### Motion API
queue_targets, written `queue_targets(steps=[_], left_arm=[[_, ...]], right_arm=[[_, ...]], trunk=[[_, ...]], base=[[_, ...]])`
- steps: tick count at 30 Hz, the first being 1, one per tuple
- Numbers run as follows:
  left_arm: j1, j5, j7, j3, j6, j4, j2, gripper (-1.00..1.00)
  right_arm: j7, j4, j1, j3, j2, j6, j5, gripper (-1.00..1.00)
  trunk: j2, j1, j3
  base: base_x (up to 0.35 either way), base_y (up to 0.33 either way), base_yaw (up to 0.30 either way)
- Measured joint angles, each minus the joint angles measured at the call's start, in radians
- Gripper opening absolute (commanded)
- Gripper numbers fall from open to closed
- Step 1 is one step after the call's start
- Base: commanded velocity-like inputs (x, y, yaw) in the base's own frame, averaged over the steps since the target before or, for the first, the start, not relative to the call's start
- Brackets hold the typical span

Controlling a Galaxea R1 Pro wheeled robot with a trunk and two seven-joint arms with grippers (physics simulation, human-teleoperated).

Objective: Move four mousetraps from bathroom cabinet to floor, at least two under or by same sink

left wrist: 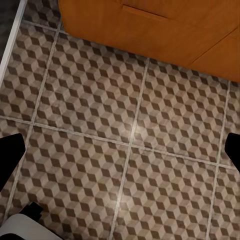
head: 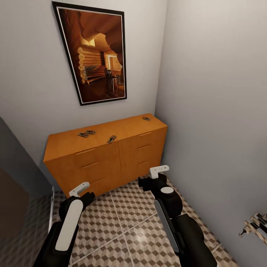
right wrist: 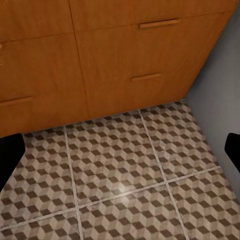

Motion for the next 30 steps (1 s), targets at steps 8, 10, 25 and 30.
queue_targets(steps=[8,10,25,30], left_arm=[[0.000,-0.002,-0.002,0.002,-0.002,0.000,0.000,1.00],[0.000,-0.002,-0.003,0.003,-0.003,0.000,0.001,1.00],[0.000,-0.004,-0.004,0.003,-0.005,0.002,0.006,1.00],[0.000,-0.004,-0.004,0.003,-0.005,0.002,0.006,1.00]], right_arm=[[0.000,0.000,0.000,0.001,0.000,0.000,0.000,1.00],[0.000,0.000,0.000,0.001,0.000,0.000,0.000,1.00],[0.000,0.000,0.000,0.007,0.000,0.001,0.000,1.00],[0.000,0.000,0.000,0.007,0.000,0.001,0.001,1.00]], trunk=[[0.000,0.000,0.013],[0.000,0.000,0.016],[0.000,0.000,0.040],[0.000,0.000,0.049]], base=[[0.001,0.000,0.001],[0.000,0.000,0.000],[0.000,0.000,0.000],[0.000,0.000,0.000]])
